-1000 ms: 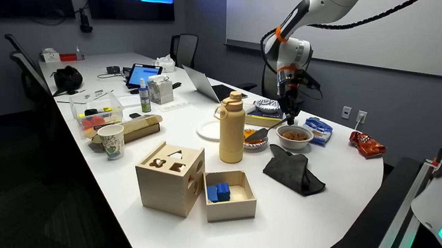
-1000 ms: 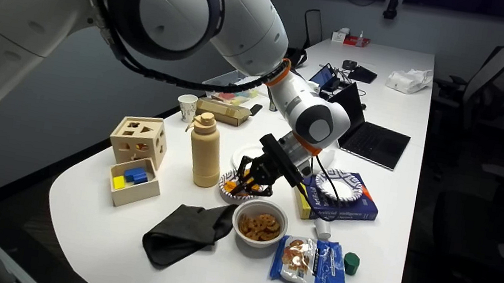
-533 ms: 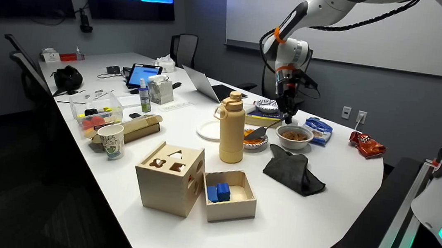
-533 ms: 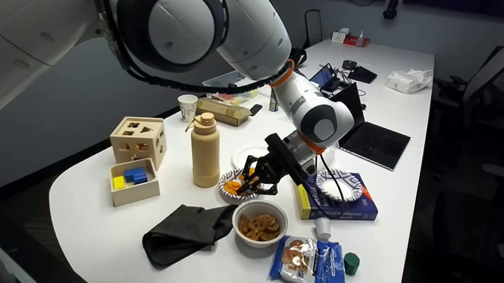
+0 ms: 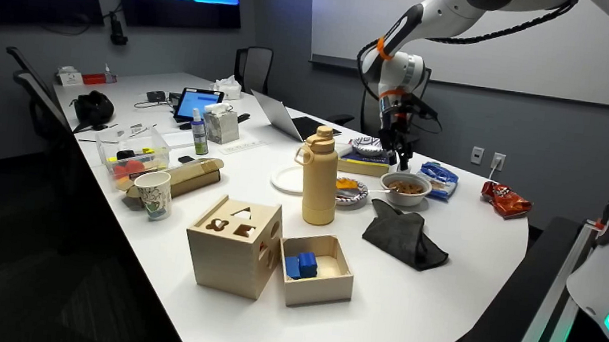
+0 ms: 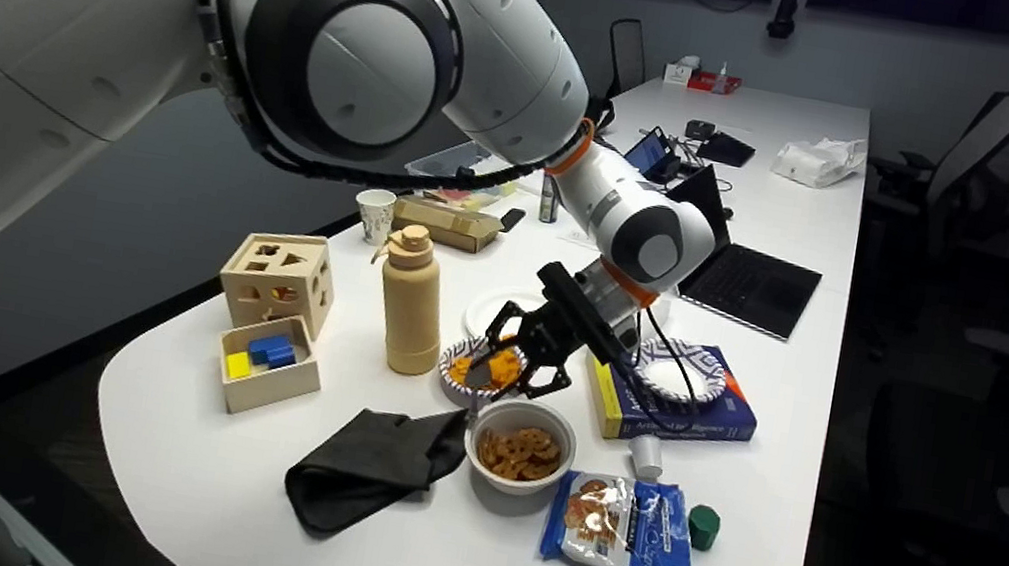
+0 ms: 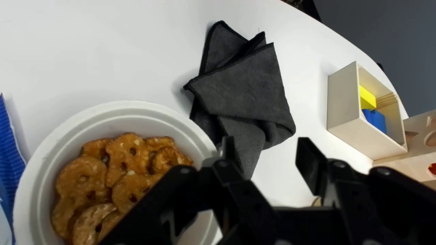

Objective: Use the spatula to stir the contents in the bowl

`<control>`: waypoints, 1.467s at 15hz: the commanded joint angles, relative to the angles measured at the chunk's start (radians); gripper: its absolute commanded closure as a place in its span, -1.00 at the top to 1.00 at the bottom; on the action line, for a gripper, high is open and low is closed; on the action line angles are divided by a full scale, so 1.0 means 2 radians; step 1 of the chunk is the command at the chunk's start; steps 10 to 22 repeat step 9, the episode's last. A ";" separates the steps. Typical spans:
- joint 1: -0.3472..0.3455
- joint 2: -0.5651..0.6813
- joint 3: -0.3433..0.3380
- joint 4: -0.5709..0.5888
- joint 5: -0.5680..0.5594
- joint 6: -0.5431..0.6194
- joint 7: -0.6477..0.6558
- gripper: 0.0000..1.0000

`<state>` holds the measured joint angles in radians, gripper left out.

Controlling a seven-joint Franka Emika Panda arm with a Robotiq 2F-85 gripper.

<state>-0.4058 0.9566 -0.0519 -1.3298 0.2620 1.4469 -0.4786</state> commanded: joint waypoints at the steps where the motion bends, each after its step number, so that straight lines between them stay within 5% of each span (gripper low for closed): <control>1: -0.002 0.015 0.001 0.028 -0.010 -0.022 0.016 0.65; 4: 0.000 0.012 0.001 0.026 -0.013 -0.021 0.021 1.00; 22: 0.006 -0.006 0.000 0.018 -0.017 -0.015 0.029 0.99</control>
